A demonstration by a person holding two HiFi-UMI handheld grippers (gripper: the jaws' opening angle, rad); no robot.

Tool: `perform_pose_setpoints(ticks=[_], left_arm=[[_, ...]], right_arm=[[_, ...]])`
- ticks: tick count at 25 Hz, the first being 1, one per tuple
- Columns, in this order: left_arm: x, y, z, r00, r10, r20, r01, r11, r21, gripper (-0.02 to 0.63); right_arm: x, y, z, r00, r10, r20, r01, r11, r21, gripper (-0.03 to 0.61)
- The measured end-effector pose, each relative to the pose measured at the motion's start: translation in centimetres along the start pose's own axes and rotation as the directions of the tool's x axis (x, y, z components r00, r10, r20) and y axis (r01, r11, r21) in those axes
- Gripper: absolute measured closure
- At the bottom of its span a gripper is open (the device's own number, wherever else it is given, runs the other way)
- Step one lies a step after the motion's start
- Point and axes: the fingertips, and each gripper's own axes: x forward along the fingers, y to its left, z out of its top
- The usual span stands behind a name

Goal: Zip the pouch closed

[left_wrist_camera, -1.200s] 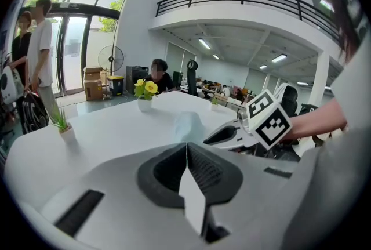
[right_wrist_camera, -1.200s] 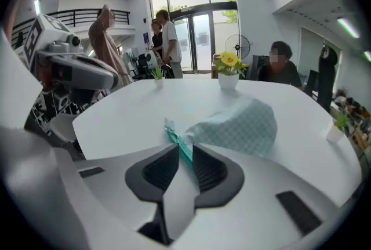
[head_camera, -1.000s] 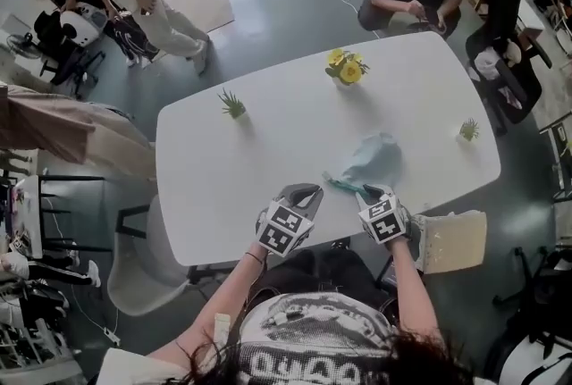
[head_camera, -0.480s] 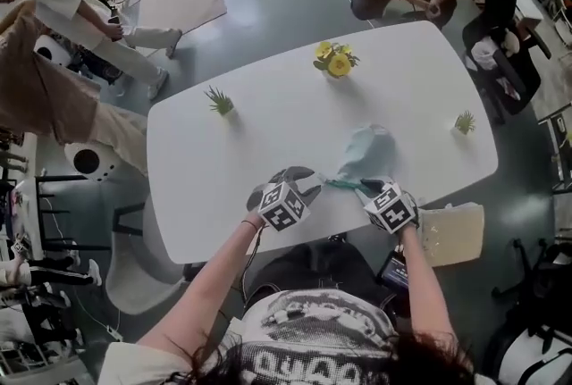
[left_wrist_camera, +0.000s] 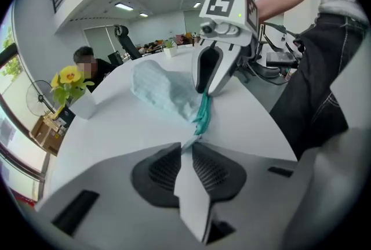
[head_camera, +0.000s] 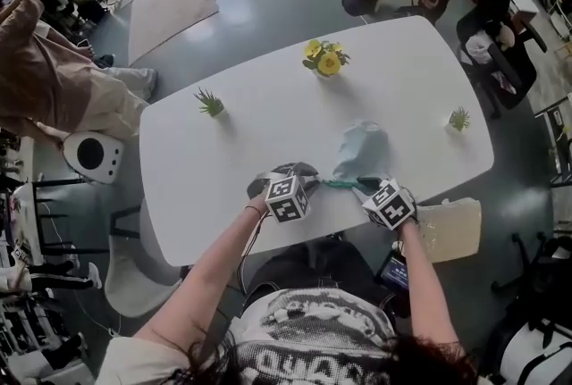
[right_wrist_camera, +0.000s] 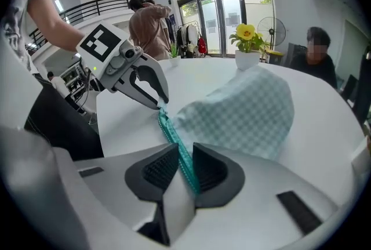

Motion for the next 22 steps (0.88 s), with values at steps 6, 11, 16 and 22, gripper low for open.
perform_pose_setpoints(ticks=[6, 11, 16, 22], left_arm=[[-0.2, -0.5, -0.3, 1.0, 0.012, 0.006, -0.012, 0.999, -0.032, 0.584], [-0.7, -1.4, 0.2, 0.999, -0.011, 0.046, 0.018, 0.987, -0.157, 0.589], [-1.2, -1.9, 1.0, 0.998, -0.003, 0.067, 0.02, 0.966, -0.259, 0.589], [-1.3, -3.3, 2.3, 0.997, -0.018, 0.077, 0.039, 0.958, -0.285, 0.591]], right_arm=[[-0.4, -0.3, -0.1, 0.998, -0.056, 0.028, 0.055, 0.997, 0.051, 0.503], [-1.6, 0.1, 0.5, 0.983, -0.171, 0.069, 0.159, 0.976, 0.147, 0.499], [-1.7, 3.7, 1.4, 0.979, -0.142, 0.145, 0.1, 0.958, 0.267, 0.499], [0.2, 6.2, 1.4, 0.987, -0.103, 0.122, 0.066, 0.958, 0.278, 0.499]])
